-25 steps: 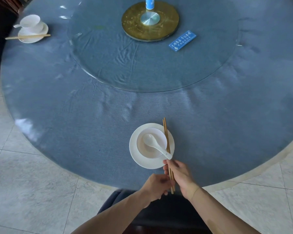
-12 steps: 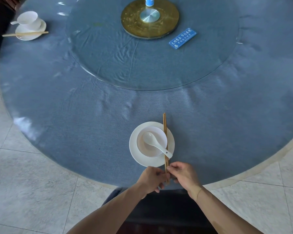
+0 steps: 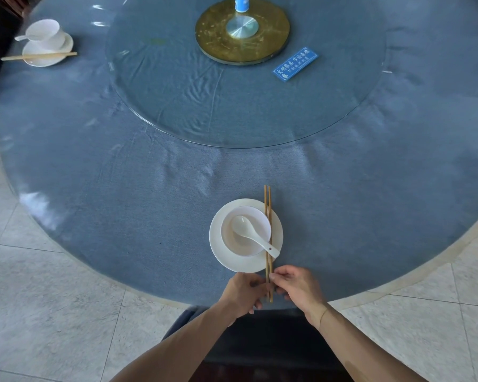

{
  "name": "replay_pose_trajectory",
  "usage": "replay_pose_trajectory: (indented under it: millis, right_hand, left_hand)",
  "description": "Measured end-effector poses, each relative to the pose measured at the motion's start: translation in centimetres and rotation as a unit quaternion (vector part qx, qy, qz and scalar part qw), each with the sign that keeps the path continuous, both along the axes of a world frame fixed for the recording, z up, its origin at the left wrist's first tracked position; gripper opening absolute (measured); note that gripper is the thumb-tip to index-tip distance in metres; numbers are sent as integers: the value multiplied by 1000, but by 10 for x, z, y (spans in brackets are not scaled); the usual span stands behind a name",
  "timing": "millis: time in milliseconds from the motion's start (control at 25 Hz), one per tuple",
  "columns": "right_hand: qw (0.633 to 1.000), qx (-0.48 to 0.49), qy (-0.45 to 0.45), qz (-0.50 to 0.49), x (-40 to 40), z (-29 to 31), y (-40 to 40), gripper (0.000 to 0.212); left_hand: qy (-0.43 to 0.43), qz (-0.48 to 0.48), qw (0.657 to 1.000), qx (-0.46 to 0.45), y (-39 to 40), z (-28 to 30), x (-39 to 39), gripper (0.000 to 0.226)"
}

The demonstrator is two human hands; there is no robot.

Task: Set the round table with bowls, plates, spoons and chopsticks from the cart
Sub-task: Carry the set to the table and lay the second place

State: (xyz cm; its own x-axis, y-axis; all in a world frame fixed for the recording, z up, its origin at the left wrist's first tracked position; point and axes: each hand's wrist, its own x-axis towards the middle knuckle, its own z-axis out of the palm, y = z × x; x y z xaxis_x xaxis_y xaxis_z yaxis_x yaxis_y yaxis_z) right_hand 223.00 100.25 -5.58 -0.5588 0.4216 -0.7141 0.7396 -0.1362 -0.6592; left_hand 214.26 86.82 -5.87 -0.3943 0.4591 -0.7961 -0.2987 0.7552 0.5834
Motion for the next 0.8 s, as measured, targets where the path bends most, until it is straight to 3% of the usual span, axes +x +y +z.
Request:
replay_pose_trajectory:
  millis: [640,800]
  right_hand:
    - [1000,16,-4,2,3,-3,-4,6]
    - [997,52,-14,47,7,3,0,12]
  left_hand:
    - [3,-27,1000,-10,-4,-1,-1,24]
    - [30,-42,998,-27,-12,4,-3,20]
